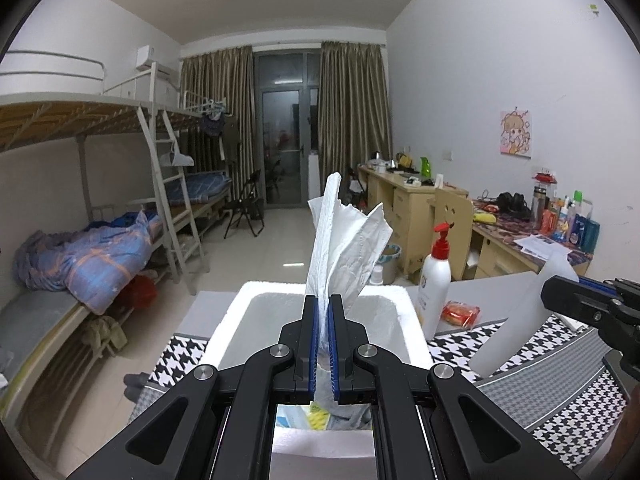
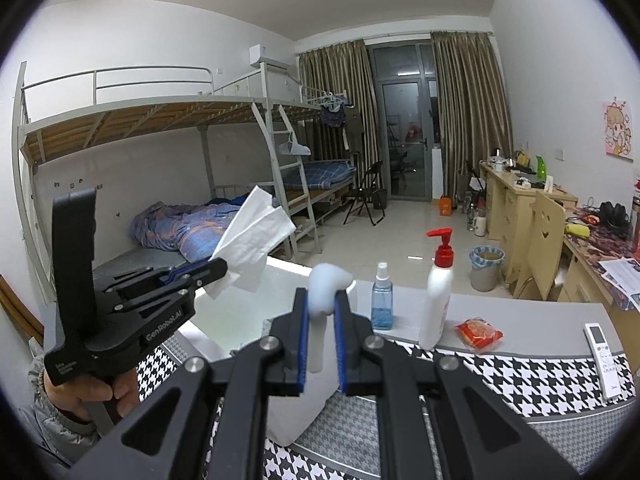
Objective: Organize soft objects
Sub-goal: 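Open the left tool to drop the tissues into the box while the right tool lowers the strip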
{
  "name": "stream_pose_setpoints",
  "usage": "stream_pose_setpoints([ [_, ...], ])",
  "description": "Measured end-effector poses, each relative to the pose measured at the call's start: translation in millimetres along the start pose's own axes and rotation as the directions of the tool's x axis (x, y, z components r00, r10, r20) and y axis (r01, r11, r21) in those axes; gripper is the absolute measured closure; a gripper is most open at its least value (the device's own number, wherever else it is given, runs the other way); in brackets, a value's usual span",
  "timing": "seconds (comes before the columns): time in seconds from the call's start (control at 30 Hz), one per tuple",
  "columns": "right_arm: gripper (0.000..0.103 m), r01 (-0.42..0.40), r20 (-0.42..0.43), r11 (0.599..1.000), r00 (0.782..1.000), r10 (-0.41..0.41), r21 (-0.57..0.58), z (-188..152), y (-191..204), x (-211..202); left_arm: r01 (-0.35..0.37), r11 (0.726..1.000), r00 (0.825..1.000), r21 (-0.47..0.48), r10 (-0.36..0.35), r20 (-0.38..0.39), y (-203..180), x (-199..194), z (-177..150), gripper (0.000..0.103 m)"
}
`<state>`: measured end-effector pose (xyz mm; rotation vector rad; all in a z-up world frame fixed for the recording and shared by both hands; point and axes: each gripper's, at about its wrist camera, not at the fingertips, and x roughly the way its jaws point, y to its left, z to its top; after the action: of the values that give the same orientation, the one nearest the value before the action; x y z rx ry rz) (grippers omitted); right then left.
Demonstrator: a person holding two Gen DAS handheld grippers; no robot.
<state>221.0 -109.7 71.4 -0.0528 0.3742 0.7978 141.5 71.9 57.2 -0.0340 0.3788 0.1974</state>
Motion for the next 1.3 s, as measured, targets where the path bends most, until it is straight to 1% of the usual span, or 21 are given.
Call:
stream_pose_setpoints([
  [0.07,0.088,0.001,-0.002,1.000,1.000,-0.001,-0.001,-0.4,1.3,0.8,0.004,1.000,1.000,0.005,-0.004,-0.012,1.1,1.8,-0.9,0.096],
  [0.1,0.088,0.003,-0.003,1.000,1.000,-0.003,0.000,0.0,1.8,1.8,0.001,1.000,1.000,0.007,-0.001,-0.017,2.0,2.4,-1.5,0.090],
  [0.13,0.088,0.004,-0.004,1.000,1.000,-0.004,-0.001,0.3,2.4,2.6,-0.002,1.000,1.000,0.002,0.002,-0.021,3.5,2.8,-1.8,0.075],
  [0.17,0.088,0.006,-0.005,1.000,1.000,-0.006,-0.001,0.4,3.2,3.0,-0.007,1.000,1.000,-0.006,0.007,-0.021,5.7,2.3,-2.3,0.064],
  [0.2,0.088,0.007,-0.006,1.000,1.000,-0.007,-0.002,0.6,4.2,3.4,-0.014,1.000,1.000,-0.016,0.014,-0.016,7.2,1.5,-2.1,0.038],
  [0.23,0.088,0.008,-0.006,1.000,1.000,-0.008,-0.002,1.0,3.9,3.8,-0.019,0.999,1.000,-0.026,0.019,-0.008,7.8,0.5,-2.2,0.022],
  [0.27,0.088,0.009,-0.007,1.000,1.000,-0.009,-0.003,1.2,4.2,4.0,-0.023,0.999,1.000,-0.037,0.023,0.005,10.1,-2.0,-2.1,0.021],
  [0.37,0.088,0.012,-0.006,1.000,1.000,-0.012,-0.002,1.8,4.7,4.3,-0.032,0.999,0.999,-0.033,0.032,0.012,11.0,-4.0,-1.7,0.018],
  [0.43,0.088,0.015,-0.005,1.000,1.000,-0.015,-0.001,1.6,5.1,3.5,-0.042,0.999,0.999,-0.032,0.042,0.020,10.6,-5.1,-2.0,0.009],
  [0.63,0.088,0.020,-0.006,1.000,1.000,-0.020,-0.002,3.6,7.9,3.9,-0.060,0.998,0.997,-0.033,0.061,0.039,11.7,-9.9,-2.5,0.001],
  [0.97,0.088,-0.001,-0.008,1.000,1.000,0.001,-0.019,9.0,18.8,10.2,-0.095,0.994,0.994,-0.058,0.098,0.056,23.6,-18.7,-4.8,0.001],
  [1.17,0.088,-0.023,-0.009,0.999,1.000,0.023,-0.031,11.3,24.7,15.7,-0.100,0.992,0.993,-0.073,0.104,0.052,31.1,-21.0,-7.5,0.001],
  [1.3,0.088,-0.037,-0.007,0.999,0.999,0.037,-0.036,12.4,29.3,18.7,-0.097,0.989,0.993,-0.114,0.104,0.059,41.7,-24.0,-10.2,0.001],
])
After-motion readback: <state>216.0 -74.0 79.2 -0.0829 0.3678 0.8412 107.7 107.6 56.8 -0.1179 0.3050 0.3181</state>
